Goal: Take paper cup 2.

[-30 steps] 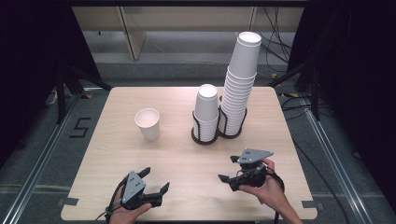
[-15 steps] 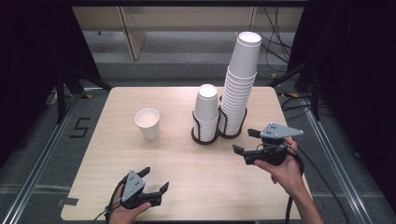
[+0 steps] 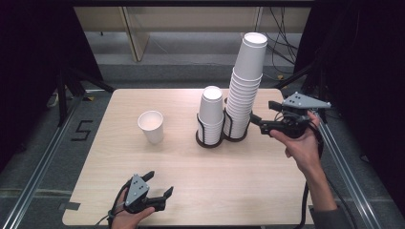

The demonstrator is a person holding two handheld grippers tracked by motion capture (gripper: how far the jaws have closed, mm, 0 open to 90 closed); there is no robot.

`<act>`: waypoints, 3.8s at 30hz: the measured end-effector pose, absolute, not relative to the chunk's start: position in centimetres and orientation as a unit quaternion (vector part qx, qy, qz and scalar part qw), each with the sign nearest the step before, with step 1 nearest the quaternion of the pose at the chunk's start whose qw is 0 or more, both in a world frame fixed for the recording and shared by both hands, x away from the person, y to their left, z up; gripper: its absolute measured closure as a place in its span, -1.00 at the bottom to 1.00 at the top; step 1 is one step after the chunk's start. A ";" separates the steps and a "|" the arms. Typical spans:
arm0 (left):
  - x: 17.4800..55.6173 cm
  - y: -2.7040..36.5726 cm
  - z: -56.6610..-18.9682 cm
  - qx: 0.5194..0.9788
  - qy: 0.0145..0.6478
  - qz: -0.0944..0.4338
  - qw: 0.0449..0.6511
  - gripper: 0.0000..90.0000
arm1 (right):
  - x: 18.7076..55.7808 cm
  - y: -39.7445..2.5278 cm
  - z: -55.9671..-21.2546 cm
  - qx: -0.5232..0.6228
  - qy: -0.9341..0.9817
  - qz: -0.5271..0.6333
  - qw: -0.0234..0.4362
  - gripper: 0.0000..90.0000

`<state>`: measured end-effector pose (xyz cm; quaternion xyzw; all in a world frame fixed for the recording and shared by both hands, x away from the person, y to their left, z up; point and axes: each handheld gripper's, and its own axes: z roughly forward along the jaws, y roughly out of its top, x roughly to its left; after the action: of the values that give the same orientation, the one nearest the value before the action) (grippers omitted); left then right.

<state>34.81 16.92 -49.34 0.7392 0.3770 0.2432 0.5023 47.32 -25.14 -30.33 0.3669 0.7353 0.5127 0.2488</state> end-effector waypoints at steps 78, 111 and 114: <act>34.7 16.3 -49.6 0.751 0.366 0.232 0.499 -0.67 | 53.8 -24.0 -15.4 0.385 0.642 0.567 0.345 -0.61; 35.0 16.5 -49.8 0.747 0.376 0.241 0.493 -0.67 | 45.1 -25.6 -28.9 0.367 0.702 0.550 0.263 -0.61; 35.0 16.6 -49.8 0.748 0.377 0.241 0.490 -0.67 | 44.8 -25.2 -30.3 0.360 0.706 0.554 0.253 -0.61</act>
<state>35.02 16.56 -49.83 0.7479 0.3768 0.2413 0.4903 44.85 -25.16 -30.29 0.3604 0.7064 0.5541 0.2533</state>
